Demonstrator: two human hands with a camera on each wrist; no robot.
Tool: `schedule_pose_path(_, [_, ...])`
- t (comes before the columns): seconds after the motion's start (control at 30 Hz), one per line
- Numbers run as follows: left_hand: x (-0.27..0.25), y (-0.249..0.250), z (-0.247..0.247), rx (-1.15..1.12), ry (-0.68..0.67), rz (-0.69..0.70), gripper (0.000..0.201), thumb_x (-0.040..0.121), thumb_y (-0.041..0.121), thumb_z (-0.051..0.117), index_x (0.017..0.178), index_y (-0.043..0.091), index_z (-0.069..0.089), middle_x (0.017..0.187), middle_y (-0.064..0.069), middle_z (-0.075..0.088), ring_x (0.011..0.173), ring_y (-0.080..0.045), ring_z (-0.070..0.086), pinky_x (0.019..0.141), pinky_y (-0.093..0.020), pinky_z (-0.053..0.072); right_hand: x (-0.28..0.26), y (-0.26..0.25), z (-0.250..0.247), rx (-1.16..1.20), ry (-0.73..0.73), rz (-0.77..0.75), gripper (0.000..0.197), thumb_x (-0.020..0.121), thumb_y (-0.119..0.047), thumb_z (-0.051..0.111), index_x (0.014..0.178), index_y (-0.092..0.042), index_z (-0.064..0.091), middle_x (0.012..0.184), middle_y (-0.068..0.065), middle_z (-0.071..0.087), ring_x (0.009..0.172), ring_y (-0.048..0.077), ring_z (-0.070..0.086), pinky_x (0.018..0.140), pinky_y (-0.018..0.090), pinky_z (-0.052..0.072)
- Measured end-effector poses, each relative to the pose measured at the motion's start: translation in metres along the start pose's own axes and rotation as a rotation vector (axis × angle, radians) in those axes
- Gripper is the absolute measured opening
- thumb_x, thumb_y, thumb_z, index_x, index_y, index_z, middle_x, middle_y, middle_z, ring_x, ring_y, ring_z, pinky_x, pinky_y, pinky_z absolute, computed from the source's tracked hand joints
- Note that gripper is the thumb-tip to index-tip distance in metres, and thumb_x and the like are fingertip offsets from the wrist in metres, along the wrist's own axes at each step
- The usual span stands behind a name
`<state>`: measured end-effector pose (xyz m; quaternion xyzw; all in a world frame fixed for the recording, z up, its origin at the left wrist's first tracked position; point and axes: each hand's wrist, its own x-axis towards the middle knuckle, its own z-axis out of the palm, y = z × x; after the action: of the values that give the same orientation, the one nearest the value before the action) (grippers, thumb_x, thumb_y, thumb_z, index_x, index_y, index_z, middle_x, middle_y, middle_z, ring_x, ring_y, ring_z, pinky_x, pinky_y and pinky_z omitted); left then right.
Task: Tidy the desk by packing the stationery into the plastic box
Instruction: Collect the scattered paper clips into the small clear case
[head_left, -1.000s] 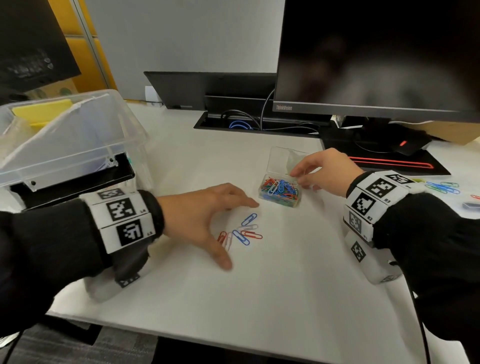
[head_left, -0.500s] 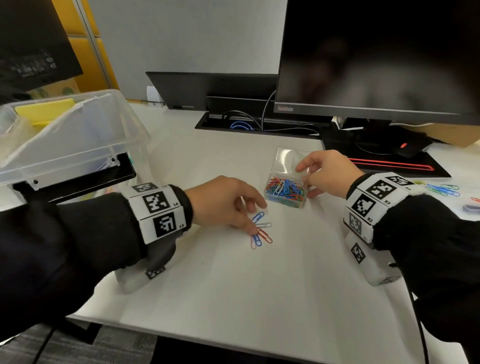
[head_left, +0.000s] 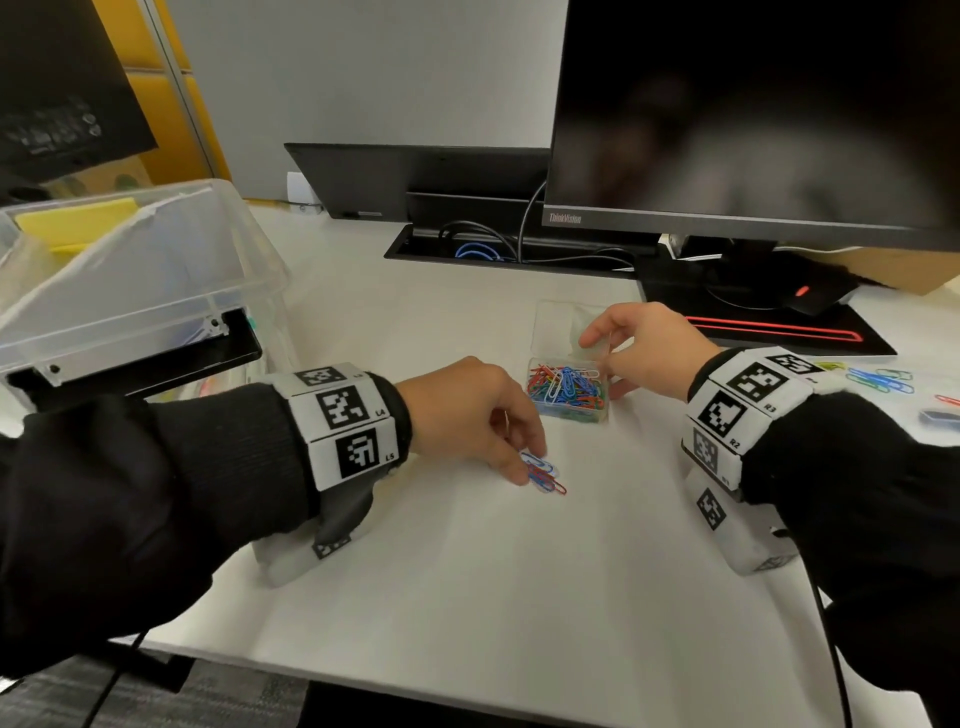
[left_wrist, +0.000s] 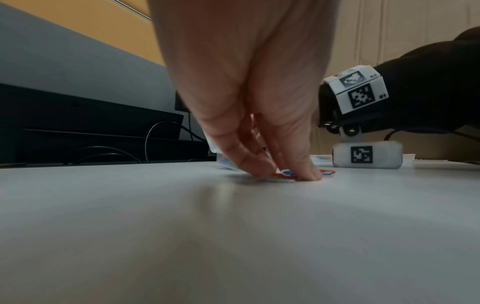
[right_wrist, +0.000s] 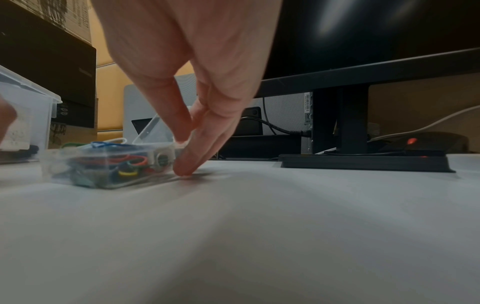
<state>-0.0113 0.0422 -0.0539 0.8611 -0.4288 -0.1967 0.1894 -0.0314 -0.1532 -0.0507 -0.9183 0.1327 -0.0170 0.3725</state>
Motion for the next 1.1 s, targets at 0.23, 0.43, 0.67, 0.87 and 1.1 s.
schedule_pose_path(0.23, [0.002, -0.001, 0.002, 0.022, -0.046, 0.009, 0.016, 0.079, 0.024, 0.071, 0.087, 0.01, 0.069, 0.081, -0.004, 0.07, 0.065, -0.007, 0.055, 0.066, -0.015, 0.044, -0.002, 0.001, -0.003, -0.026, -0.024, -0.037, 0.029, 0.08, 0.008, 0.06, 0.092, -0.018, 0.064, 0.077, -0.003, 0.051, 0.066, 0.015, 0.062, 0.068, 0.03, 0.059])
schedule_pose_path(0.43, [0.005, -0.002, -0.003, 0.125, 0.047, 0.027, 0.022, 0.081, 0.03, 0.069, 0.086, 0.008, 0.067, 0.083, -0.009, 0.067, 0.075, -0.022, 0.058, 0.073, -0.027, 0.046, -0.002, 0.0, -0.003, -0.017, -0.028, -0.041, 0.028, 0.082, 0.008, 0.059, 0.096, -0.016, 0.064, 0.076, -0.004, 0.051, 0.061, 0.009, 0.06, 0.056, 0.018, 0.055])
schedule_pose_path(0.67, [0.031, 0.008, -0.018, 0.075, 0.463, 0.037, 0.02, 0.082, 0.025, 0.068, 0.097, 0.012, 0.071, 0.091, -0.002, 0.067, 0.074, -0.011, 0.05, 0.062, -0.015, 0.034, 0.0, 0.003, -0.001, -0.02, -0.024, -0.065, 0.03, 0.078, 0.009, 0.061, 0.089, -0.019, 0.067, 0.09, 0.009, 0.065, 0.074, 0.02, 0.065, 0.073, 0.035, 0.059])
schedule_pose_path(0.87, [0.026, 0.004, -0.018, 0.08, 0.357, 0.012, 0.027, 0.082, 0.03, 0.067, 0.106, 0.019, 0.07, 0.087, 0.008, 0.057, 0.075, -0.008, 0.048, 0.063, -0.007, 0.033, 0.001, 0.003, -0.001, -0.01, -0.03, -0.053, 0.032, 0.076, 0.011, 0.061, 0.089, -0.017, 0.068, 0.091, 0.01, 0.066, 0.086, 0.027, 0.066, 0.083, 0.04, 0.057])
schedule_pose_path(1.1, [-0.02, -0.023, -0.011, 0.078, 0.121, -0.179, 0.025, 0.064, 0.04, 0.08, 0.081, 0.024, 0.072, 0.073, 0.009, 0.068, 0.057, 0.0, 0.055, 0.057, -0.004, 0.04, 0.001, 0.005, -0.003, 0.007, -0.038, -0.038, 0.032, 0.076, 0.011, 0.062, 0.089, -0.018, 0.068, 0.082, 0.001, 0.061, 0.073, 0.018, 0.061, 0.082, 0.038, 0.057])
